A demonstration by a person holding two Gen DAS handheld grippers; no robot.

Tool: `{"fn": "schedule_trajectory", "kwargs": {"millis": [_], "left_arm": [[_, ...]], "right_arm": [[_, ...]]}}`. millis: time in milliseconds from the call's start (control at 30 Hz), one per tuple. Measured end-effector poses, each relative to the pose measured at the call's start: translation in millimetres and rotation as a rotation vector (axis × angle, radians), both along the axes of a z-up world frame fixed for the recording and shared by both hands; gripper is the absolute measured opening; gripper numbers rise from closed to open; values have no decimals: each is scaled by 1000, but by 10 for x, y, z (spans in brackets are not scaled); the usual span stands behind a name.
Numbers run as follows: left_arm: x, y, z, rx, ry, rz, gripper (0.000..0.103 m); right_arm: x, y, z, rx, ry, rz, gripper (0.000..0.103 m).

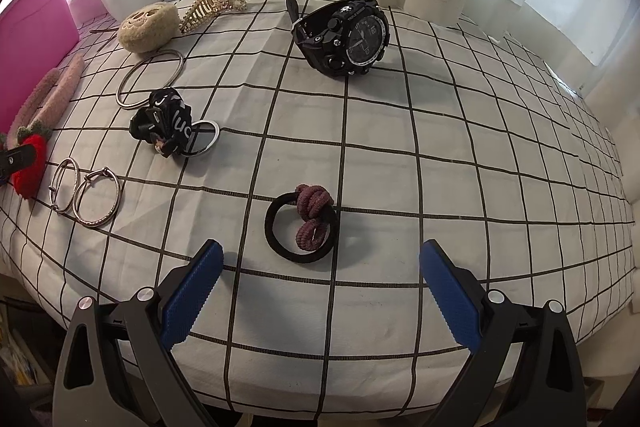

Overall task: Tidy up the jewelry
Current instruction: 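Move left tool toward a silver bangle while right tool approaches the black hair tie, then close left tool on the silver bangle while right tool grips the black hair tie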

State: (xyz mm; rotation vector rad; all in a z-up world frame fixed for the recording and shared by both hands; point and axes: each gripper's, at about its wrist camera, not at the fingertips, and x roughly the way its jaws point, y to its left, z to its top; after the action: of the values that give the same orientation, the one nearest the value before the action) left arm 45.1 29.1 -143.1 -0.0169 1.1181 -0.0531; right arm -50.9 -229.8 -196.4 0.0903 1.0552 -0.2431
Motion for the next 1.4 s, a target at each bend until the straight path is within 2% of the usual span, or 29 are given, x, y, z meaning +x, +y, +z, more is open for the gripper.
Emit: {"fn": "schedule_trajectory", "kwargs": {"millis": [267, 1067, 1400], "left_arm": [[-206, -332, -133, 3, 27, -102, 96], [-216, -552, -213, 32, 32, -132, 96], [-219, -594, -238, 42, -14, -126, 98]], "right_arm": [[4, -32, -23, 8, -25, 9, 94], [-26, -77, -54, 51, -40, 4, 94], [-24, -73, -55, 43, -51, 9, 94]]}}
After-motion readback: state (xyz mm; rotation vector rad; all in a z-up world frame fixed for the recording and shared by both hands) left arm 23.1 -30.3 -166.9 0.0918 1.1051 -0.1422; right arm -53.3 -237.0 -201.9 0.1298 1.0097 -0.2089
